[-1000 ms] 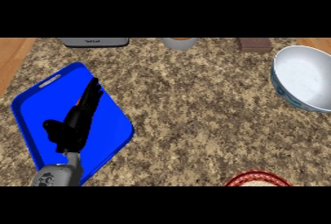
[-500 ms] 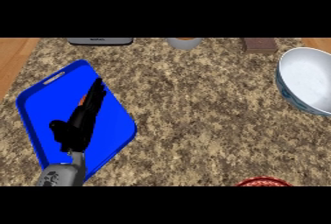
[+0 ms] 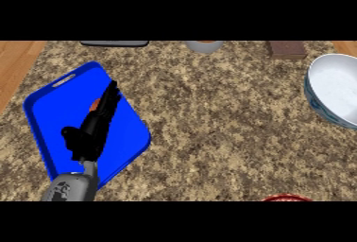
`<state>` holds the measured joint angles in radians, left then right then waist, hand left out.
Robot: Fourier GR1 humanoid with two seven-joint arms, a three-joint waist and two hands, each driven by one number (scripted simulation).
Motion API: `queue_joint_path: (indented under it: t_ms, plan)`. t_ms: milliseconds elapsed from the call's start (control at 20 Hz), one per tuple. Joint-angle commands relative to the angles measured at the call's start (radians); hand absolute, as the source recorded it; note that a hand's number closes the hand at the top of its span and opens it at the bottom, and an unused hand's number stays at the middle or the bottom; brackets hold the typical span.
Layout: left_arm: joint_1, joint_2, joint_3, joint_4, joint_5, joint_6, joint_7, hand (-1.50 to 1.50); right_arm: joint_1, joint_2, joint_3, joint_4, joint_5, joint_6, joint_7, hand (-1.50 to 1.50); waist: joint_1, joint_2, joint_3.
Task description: Pick the squash from the placemat and place it in the bowl
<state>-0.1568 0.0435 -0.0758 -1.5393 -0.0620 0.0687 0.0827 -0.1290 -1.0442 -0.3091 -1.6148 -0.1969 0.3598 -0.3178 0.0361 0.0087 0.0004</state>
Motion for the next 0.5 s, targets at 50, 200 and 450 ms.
queue_joint_path:
  t_ms: [50, 200, 450]
  plan:
    - [0.002, 0.009, 0.015, -0.001, 0.022, -0.022, 0.0, 0.0, -0.164, 0.021, 0.119, 0.229, 0.224, -0.067, -0.11, 1.5, 0.005, 0.001, 0.0]
    - [-0.068, 0.022, 0.037, 0.042, 0.025, -0.03, 0.01, 0.0, -0.266, 0.11, 0.199, 0.401, 0.317, -0.147, -0.157, 1.5, 0.017, 0.008, 0.001]
    - [0.012, 0.042, 0.025, -0.072, 0.026, -0.04, 0.051, 0.0, -0.382, 0.194, 0.261, 0.644, 0.479, -0.252, -0.287, 1.5, 0.01, 0.0, 0.001]
